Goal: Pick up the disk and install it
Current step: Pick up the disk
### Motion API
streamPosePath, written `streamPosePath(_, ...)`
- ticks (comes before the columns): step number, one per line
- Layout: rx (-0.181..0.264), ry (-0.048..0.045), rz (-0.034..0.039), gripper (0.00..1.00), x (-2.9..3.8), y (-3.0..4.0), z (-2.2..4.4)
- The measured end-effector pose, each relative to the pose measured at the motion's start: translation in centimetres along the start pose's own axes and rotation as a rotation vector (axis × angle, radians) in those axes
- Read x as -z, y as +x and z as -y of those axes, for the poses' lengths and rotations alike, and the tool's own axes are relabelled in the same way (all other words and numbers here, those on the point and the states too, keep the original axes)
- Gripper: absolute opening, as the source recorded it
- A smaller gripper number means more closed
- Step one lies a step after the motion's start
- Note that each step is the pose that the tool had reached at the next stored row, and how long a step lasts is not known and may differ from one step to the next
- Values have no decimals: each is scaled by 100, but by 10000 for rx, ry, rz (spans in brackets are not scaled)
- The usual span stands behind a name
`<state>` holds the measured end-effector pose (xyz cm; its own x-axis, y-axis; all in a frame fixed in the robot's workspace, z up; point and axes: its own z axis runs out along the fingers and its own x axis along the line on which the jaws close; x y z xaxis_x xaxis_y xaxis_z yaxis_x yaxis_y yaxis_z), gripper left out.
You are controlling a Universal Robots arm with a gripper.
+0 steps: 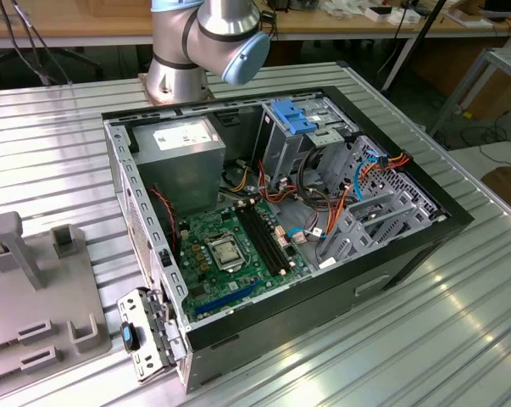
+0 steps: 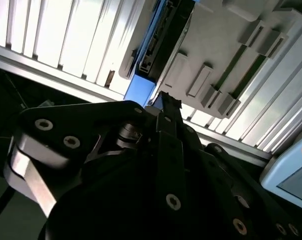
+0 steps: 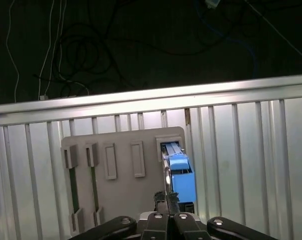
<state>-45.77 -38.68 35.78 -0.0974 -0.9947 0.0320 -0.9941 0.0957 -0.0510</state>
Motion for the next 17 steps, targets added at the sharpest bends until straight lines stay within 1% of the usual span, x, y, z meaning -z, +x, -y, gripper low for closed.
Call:
streamPosePath(6,18,1,-1,48,-84,-39,-8)
streamPosePath(7,43,3,1,48,-96,-49,-10)
streamPosePath(8,76,3,3,54,-112,-65,-12)
streamPosePath(10,206,9,10,54,-151,-84,-18)
streamPosePath(13,419,14,20,54,-193,-86,-33)
streamPosePath(14,439,14,21,54,-206,-87,-38)
streamPosePath(15,439,13,20,54,-232,-95,-41)
streamPosePath(17,439,12,20,54,-256,-108,-43)
